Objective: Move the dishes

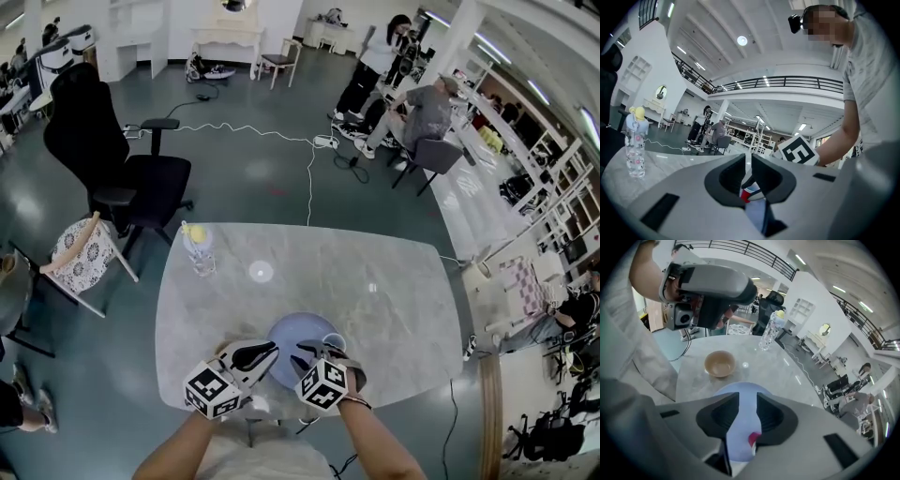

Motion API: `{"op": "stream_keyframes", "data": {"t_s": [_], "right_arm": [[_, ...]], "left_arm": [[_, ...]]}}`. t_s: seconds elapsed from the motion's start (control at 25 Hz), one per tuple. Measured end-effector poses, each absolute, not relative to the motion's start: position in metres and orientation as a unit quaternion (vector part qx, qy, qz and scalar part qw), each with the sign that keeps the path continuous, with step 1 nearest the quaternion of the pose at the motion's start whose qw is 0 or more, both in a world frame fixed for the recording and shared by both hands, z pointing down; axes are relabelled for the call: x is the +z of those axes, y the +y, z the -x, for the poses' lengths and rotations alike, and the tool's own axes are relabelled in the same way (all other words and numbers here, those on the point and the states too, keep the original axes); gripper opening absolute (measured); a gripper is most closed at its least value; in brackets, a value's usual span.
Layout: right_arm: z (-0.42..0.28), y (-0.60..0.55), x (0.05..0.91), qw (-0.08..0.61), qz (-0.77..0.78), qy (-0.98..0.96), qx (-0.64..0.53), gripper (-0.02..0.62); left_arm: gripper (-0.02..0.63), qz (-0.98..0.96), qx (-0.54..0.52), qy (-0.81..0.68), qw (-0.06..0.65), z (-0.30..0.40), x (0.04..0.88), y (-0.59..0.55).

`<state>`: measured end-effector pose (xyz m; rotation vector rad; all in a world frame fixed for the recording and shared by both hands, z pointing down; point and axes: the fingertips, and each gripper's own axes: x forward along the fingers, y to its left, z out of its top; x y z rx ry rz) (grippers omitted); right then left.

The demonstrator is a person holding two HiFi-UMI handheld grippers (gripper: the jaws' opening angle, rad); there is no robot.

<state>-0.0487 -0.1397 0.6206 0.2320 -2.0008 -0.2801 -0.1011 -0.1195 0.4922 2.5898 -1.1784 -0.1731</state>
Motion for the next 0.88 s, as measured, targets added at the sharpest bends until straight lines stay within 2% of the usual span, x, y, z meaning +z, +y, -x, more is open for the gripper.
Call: {"op": "stream_keyframes", "data": {"t_s": [0.52,0.88], "right_arm": [[0.13,-0.078,0.633,0.518,0.028,-0.837,-0.177,0.15],[0.154,-0.025,0.684,0.553,0.137,-0.794,-0.212,0.157]], "left_arm": [[0.034,-0.865,-0.058,-0.473,0.154,0.181,0.507,-0.096],[0.034,-0.848,-0.055,-0.499,0.169,0.21,0.521,-0.078]]}}
